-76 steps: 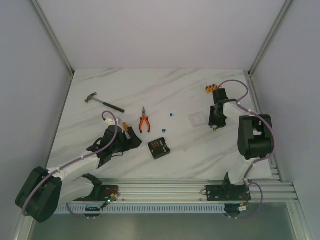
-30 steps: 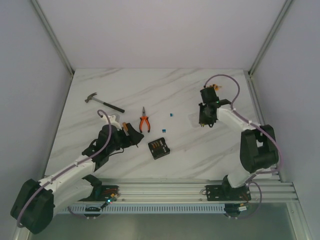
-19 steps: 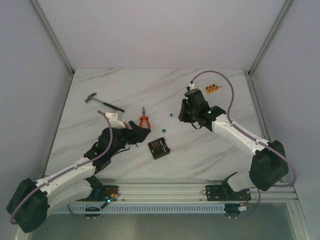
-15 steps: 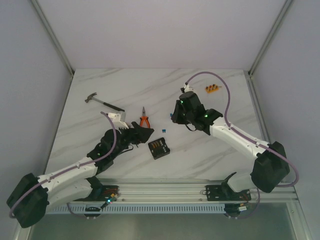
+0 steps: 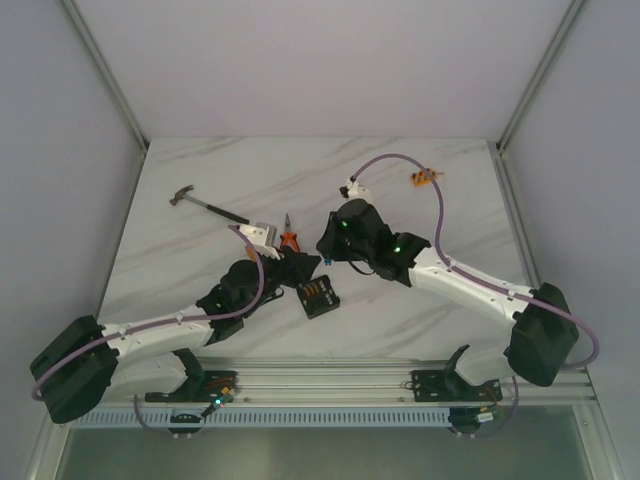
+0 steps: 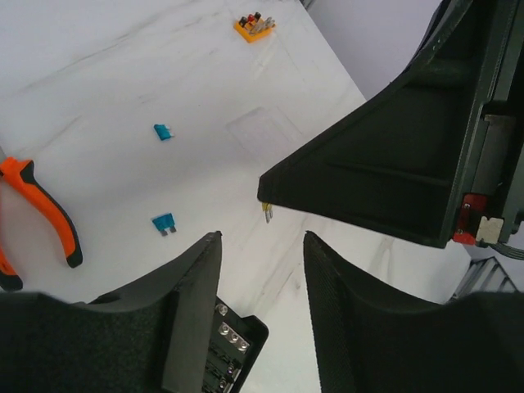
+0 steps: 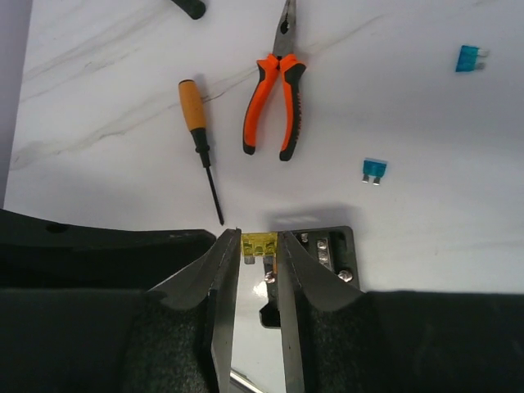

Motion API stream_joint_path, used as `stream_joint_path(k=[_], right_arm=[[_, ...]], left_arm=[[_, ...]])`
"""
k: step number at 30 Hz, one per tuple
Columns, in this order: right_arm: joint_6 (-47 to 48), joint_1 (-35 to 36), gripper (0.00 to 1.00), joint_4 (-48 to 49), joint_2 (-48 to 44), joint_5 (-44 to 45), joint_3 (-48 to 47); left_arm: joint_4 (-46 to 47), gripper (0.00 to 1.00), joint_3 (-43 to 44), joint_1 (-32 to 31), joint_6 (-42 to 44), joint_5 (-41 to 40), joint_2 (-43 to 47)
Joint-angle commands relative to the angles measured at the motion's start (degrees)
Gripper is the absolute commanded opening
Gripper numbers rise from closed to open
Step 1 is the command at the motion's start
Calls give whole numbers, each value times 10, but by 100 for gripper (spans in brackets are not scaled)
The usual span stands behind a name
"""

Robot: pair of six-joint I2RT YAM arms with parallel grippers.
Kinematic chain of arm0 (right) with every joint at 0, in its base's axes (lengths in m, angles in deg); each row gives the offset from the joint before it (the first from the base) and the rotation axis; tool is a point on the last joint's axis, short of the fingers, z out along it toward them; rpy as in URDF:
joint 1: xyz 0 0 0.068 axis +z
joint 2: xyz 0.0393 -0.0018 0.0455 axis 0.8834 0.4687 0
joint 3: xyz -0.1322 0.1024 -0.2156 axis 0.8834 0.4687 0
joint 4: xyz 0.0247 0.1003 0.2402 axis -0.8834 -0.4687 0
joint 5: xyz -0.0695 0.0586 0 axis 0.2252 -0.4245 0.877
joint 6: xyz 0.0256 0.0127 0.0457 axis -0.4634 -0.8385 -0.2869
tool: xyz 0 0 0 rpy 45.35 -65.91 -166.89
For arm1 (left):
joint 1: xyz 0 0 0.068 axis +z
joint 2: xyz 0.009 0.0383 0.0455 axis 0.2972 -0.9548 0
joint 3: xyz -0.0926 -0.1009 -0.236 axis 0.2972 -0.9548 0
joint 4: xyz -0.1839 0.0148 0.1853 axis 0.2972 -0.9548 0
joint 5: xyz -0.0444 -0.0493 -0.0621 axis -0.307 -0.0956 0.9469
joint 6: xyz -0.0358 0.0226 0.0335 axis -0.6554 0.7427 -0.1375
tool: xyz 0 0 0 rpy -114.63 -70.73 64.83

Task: Snap on the fuse box
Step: Pick up the fuse from the center of the board.

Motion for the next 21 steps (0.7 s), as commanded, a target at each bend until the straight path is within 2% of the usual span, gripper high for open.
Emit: stream_joint_path(k=[1, 8, 21], right_arm=[[-21, 13, 22, 31, -9, 19, 13], [-27, 24, 22, 43, -5, 14, 12], [-32, 32, 23, 43, 4, 8, 11]], left_arm=[[47, 51, 18, -11, 38, -25, -19], [51, 39, 21, -16, 47, -50, -32], [47, 26, 22, -15, 53, -73, -30]])
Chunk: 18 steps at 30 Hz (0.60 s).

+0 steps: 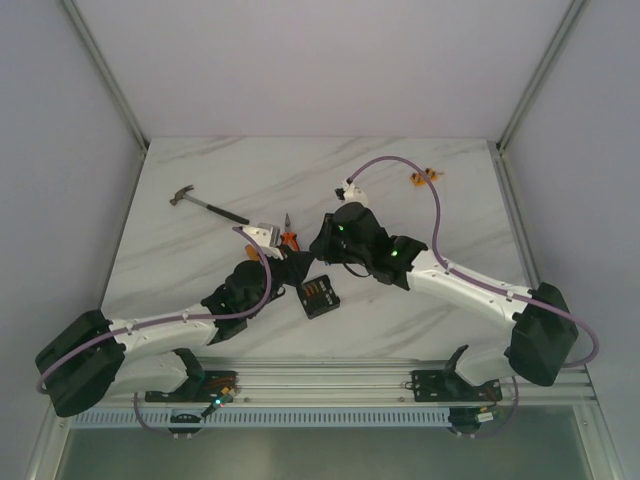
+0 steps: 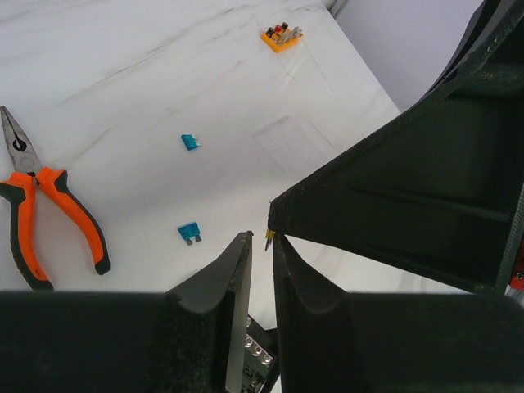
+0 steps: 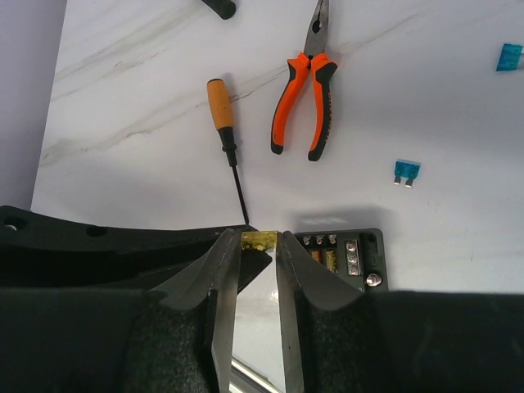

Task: Snap on the fuse box
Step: Pick up the fuse from the center of the board.

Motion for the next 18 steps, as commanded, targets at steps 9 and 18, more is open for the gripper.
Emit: stream_joint_path(k=[9, 18], right_arm=[[-9, 9, 24, 19, 9, 3, 4], [14, 5, 34, 8, -6, 16, 5]], left_arm=[[16, 5, 14, -1, 26, 2, 27], [-29, 1, 14, 2, 28, -19, 43]])
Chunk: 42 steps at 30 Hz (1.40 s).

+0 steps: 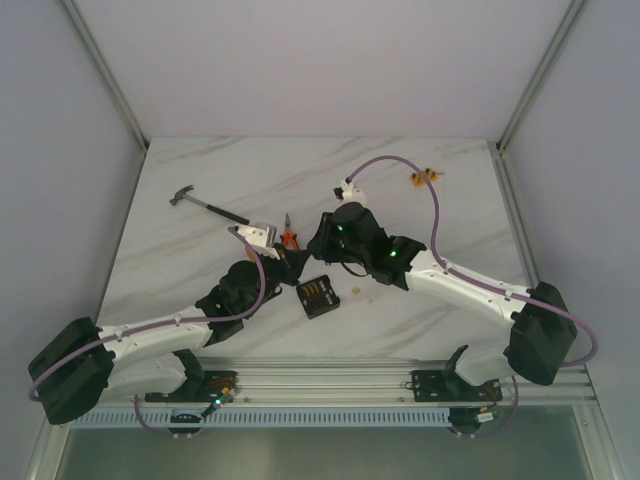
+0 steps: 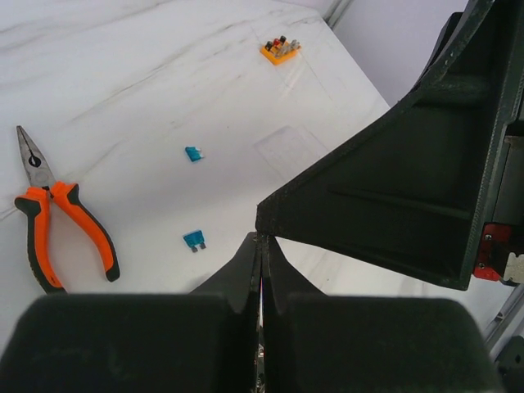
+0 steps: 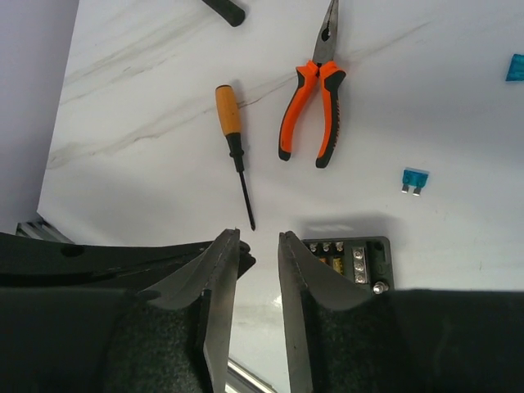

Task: Snap on the fuse box
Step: Pick up the fuse from the center of the board.

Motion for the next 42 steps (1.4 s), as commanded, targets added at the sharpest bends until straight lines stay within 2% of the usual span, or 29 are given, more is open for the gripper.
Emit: stream_joint_path(k=[1, 5, 10, 14, 26, 35, 42], right_arm=[[24, 0, 35, -19, -13, 29, 6], [73, -29, 41, -86, -12, 47, 4], [104, -66, 44, -178, -8, 64, 17], [119, -67, 47, -216, 13, 67, 31], [188, -80, 48, -199, 75, 30, 64], [201, -71, 49, -210, 99, -19, 87], [207, -66, 50, -209, 129, -7, 84]], left_arm=[[-32, 8, 15, 5, 0, -24, 10], [-84, 20, 15, 22, -29, -24, 11], [-147, 31, 11, 46, -68, 4, 20], [-192, 40, 2, 66, -95, 27, 37], [-266, 66, -46, 131, -144, 111, 95], [-269, 85, -56, 152, -150, 129, 94], [-270, 98, -52, 155, -156, 133, 83]])
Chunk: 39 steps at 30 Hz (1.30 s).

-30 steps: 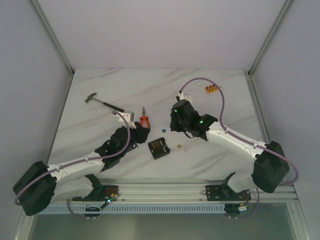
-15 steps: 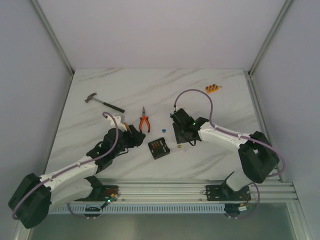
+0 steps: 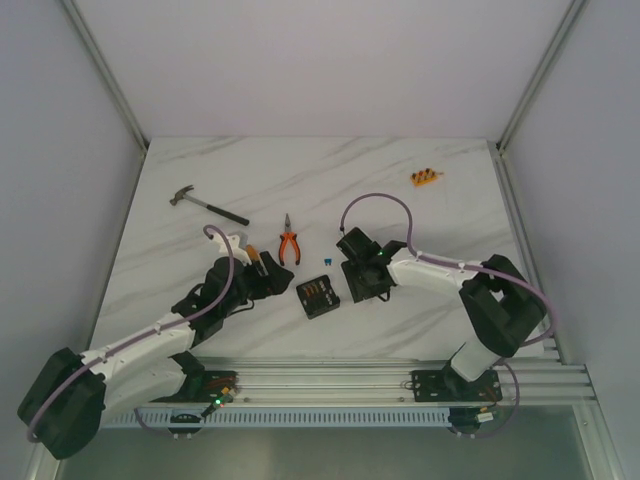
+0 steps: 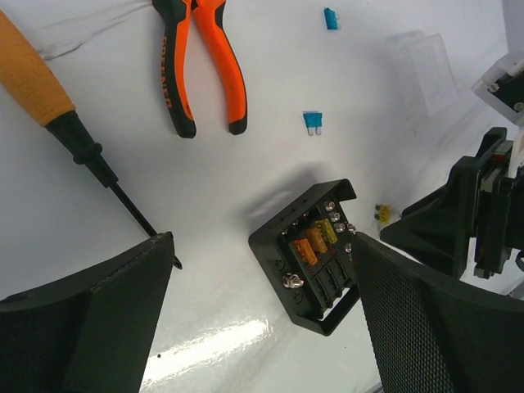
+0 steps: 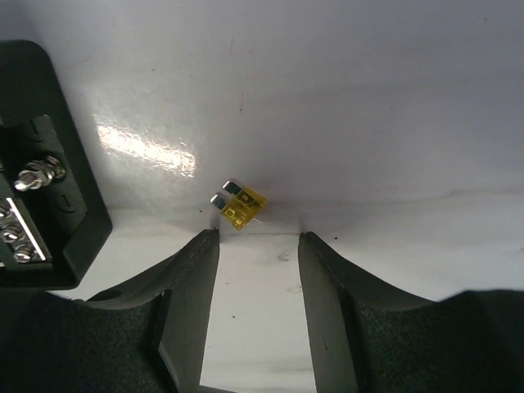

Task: Snap on the fuse box
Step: Pick up the fuse from the center of the board.

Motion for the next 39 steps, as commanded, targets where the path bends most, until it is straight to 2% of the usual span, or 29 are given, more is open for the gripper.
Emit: stream_joint_path(k=[1, 10, 26, 32, 39], right_arm=[[13, 3, 51, -11, 19, 5, 3], [20, -30, 51, -15, 31, 53, -6], [18, -67, 50, -7, 107, 99, -84], [-25, -53, 52, -41, 51, 58, -107], [-79, -43, 53, -73, 47, 15, -126]], left_arm=[[-10, 99, 1, 5, -7, 12, -7], [-15, 100, 1, 8, -12, 13, -8], [-22, 100, 6, 12, -11, 16, -11], [-30, 100, 6, 13, -14, 15, 1], [-29, 100, 9, 13, -14, 19, -5]])
